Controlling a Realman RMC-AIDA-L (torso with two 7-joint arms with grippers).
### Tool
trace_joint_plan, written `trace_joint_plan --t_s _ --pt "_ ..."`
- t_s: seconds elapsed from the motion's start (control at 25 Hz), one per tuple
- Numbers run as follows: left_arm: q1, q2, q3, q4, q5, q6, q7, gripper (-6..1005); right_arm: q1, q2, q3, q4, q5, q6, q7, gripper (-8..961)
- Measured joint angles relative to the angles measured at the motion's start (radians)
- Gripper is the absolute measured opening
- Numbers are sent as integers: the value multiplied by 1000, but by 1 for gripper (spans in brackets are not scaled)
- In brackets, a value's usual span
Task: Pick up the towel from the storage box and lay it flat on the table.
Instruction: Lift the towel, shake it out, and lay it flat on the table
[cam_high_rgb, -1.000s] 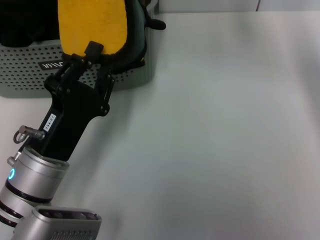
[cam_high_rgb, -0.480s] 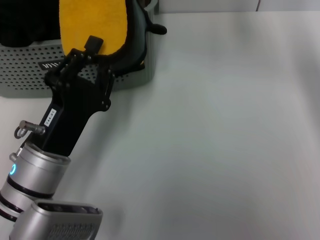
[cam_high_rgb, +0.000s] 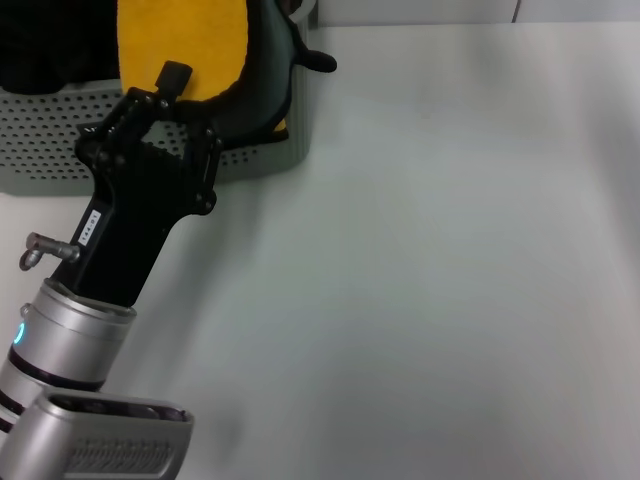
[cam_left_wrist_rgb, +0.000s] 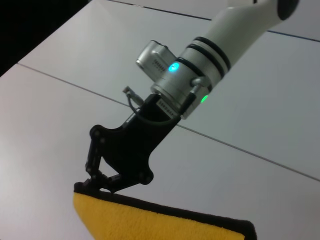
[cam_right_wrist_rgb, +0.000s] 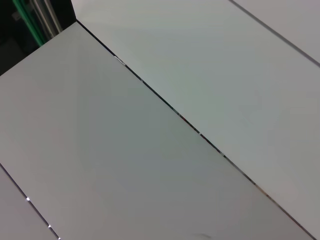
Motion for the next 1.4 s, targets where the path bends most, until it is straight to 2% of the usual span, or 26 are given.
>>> trace_joint_plan --t_s 0.16,0.4,0.48,0.6,0.72,0.76,0.8,0.88,0.92,0.96,1.0,1.08,1.12,1.16,1.24,1.32,1.36,1.4 --pt "-3 0 7 7 7 6 -50 293 0 0 -2 2 1 1 -1 9" --pt "-13 0 11 6 11 5 -117 155 0 0 -7 10 1 -3 -1 8" --pt "-14 0 9 6 11 9 -193 103 -5 0 -11 10 1 -13 -1 8" --pt "-14 1 6 14 5 22 -333 78 -16 0 -14 9 -3 -35 -1 8" --pt "-7 4 8 43 2 51 -512 54 -55 -10 -21 -21 -31 -82 -1 8" --pt "-7 4 8 43 2 51 -512 46 -55 -10 -21 -21 -31 -82 -1 8" --pt "7 8 11 93 4 80 -699 38 -79 -14 -20 -53 -60 -97 -2 8" --pt "18 11 13 142 7 92 -854 21 -118 -20 -17 -111 -106 -113 -2 8" --pt "37 12 30 247 13 97 -1106 13 -149 -27 -16 -159 -140 -125 -2 8" --pt "46 12 42 297 12 100 -1229 13 -174 -35 -13 -200 -167 -136 -3 8" --pt "46 12 42 297 12 100 -1229 13 -194 -45 -7 -239 -197 -151 -7 9" --pt "66 14 70 419 13 110 -1483 12 -225 -63 16 -300 -260 -193 -16 9" --pt "73 16 83 480 13 115 -1597 12 -256 -78 58 -337 -309 -264 -40 9" --pt "77 18 95 538 14 119 -1713 12 -256 -78 58 -337 -309 -264 -40 9" --pt "81 24 117 644 14 130 -1908 12 -288 -89 111 -354 -333 -350 -77 9" --pt "84 44 127 732 -14 159 -2129 12 -341 -101 181 -371 -349 -477 -145 9" --pt "84 44 127 732 -14 159 -2129 12 -341 -101 181 -371 -349 -477 -145 8" --pt "84 51 127 749 -35 162 -2203 12 -358 -104 193 -382 -353 -504 -166 8"
